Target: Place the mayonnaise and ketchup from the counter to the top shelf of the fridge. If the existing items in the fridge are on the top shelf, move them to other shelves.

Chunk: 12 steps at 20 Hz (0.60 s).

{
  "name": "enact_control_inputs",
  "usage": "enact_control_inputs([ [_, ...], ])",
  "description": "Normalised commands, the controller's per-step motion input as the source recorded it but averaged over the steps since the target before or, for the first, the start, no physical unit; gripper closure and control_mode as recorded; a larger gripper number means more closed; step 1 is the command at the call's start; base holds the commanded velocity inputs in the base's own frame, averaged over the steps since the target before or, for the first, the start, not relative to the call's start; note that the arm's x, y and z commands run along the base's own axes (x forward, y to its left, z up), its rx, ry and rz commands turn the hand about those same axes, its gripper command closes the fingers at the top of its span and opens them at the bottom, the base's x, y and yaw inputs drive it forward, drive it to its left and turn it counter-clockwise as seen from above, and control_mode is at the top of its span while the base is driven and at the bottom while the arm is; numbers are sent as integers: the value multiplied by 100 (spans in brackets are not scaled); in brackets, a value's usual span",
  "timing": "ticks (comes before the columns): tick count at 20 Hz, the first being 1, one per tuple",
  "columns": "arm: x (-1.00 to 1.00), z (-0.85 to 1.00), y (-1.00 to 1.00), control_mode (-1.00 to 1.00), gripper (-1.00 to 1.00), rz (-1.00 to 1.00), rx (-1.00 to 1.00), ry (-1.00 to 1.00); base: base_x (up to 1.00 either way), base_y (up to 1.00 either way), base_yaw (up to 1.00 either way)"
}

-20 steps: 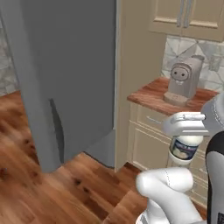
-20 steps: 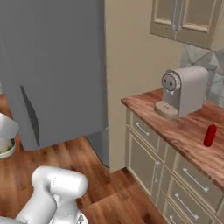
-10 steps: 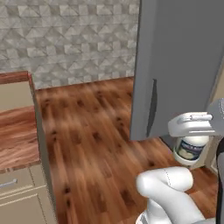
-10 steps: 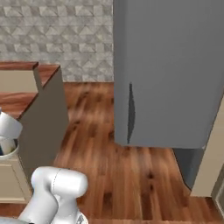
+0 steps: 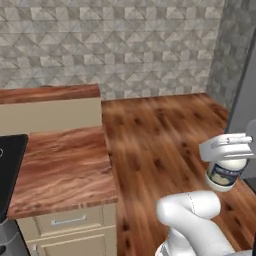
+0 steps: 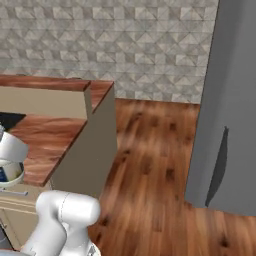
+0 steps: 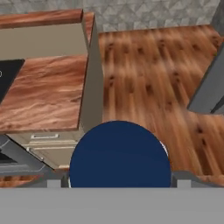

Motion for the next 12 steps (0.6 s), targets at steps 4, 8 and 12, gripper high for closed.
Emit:
enact_control_inputs([
  [4, 0, 0, 0, 100, 100, 0, 0, 0, 100, -6, 1],
  [8, 0, 0, 0, 100, 100, 0, 0, 0, 100, -13, 0],
  [12, 0, 0, 0, 100, 100, 0, 0, 0, 100, 0, 0],
])
